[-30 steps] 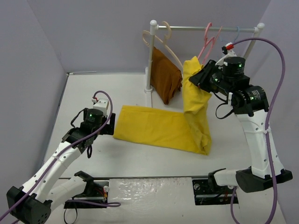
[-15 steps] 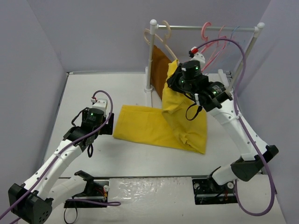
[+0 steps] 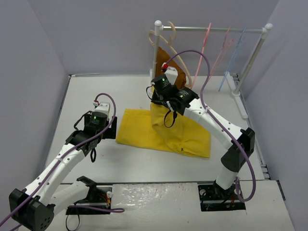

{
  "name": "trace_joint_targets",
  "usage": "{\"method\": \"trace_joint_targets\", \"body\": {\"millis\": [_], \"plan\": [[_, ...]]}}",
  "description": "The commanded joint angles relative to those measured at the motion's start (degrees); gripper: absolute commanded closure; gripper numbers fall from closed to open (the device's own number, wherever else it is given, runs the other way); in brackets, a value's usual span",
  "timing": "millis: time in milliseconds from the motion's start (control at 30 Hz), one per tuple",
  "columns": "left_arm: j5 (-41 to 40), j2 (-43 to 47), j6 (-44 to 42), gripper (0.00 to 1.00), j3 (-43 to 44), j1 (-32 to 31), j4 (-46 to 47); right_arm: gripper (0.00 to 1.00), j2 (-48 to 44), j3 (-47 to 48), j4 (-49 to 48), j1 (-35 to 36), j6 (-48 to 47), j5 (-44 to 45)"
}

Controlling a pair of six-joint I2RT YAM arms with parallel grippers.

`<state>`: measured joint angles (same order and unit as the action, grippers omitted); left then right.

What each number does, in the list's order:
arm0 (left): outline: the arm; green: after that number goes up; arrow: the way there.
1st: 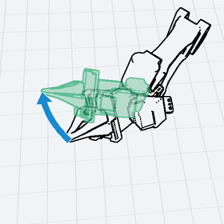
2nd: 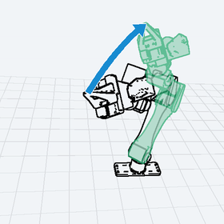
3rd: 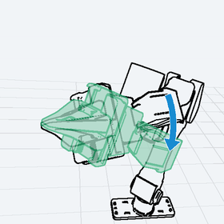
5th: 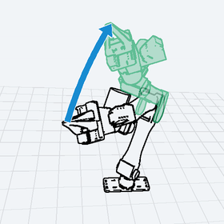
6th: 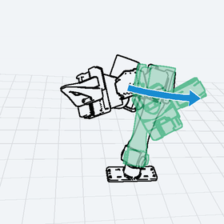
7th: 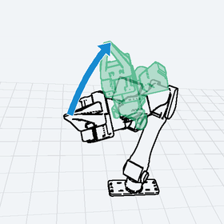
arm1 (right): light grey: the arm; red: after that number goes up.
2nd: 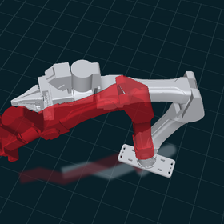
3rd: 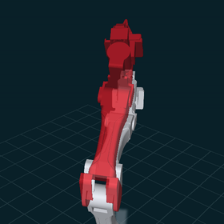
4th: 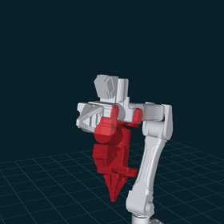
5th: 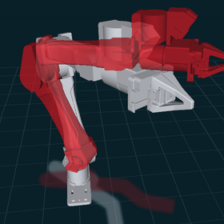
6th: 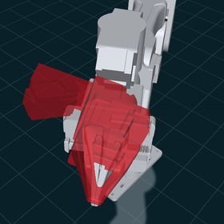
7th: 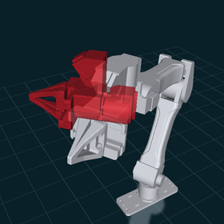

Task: Place the trousers on the hanger
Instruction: Fold the trousers at the center of the board.

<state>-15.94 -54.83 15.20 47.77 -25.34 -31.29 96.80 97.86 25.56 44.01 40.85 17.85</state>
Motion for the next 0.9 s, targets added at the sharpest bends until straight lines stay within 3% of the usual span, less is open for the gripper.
{"method": "trace_joint_targets", "body": {"millis": [0,367,500,567,633,700,867], "plan": [[-0.8,-0.2,0.7,0.17,3.5,0.6,0.7,1.00,1.6,1.5,-7.5,1.6,2.4,3.3],[0.7,-2.5,1.2,0.17,4.0,0.6,0.2,1.00,9.2,2.9,-11.0,2.7,5.1,-1.3],[-0.2,-2.1,1.3,0.17,3.7,0.8,0.1,0.77,12.5,3.8,-12.7,4.1,4.1,-6.6],[-0.5,-1.9,1.4,0.17,3.7,1.0,0.0,0.51,14.5,5.5,-13.1,5.1,3.1,-9.8],[-0.7,-1.8,1.5,0.17,3.7,1.2,-0.2,0.38,15.5,7.6,-13.1,6.1,1.5,-12.1],[-1.0,-1.8,1.7,0.17,3.7,1.3,-0.3,0.30,15.8,8.5,-13.0,7.0,0.4,-14.6],[-1.6,-1.3,1.8,0.17,3.7,1.6,-0.2,0.24,10.9,5.7,-12.7,7.4,-1.5,-14.4]]}}
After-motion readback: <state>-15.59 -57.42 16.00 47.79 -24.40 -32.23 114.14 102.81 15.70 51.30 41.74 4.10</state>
